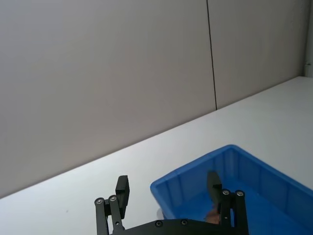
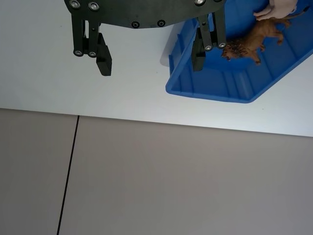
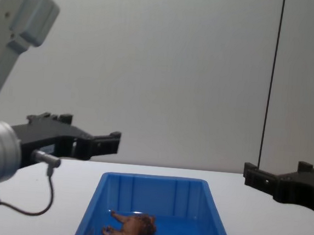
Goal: Pick up the two dolls from the table and place them into the box.
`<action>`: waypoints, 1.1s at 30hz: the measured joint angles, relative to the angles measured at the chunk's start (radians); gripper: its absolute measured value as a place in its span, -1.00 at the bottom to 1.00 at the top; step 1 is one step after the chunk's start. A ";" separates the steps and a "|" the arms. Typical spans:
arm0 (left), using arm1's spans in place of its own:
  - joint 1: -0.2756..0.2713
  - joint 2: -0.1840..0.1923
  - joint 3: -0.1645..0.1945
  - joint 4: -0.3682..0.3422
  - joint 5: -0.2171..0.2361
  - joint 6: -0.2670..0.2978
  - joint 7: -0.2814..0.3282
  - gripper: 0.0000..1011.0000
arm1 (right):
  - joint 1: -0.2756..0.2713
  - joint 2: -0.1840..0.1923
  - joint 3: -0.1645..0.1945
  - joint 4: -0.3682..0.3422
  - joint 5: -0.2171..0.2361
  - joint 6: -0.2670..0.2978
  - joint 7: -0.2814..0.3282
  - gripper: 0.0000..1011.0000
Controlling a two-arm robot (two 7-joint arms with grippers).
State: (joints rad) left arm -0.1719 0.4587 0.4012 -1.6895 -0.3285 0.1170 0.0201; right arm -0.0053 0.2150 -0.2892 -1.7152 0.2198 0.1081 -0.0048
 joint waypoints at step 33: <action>0.137 0.158 -0.076 -0.097 -0.195 0.245 -0.009 0.98 | -0.003 0.002 0.000 -0.003 0.000 0.000 -0.004 0.98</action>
State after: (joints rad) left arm -0.0354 0.6171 0.3256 -1.7868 -0.5238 0.3622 0.0115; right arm -0.0079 0.2166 -0.2888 -1.7186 0.2199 0.1083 -0.0084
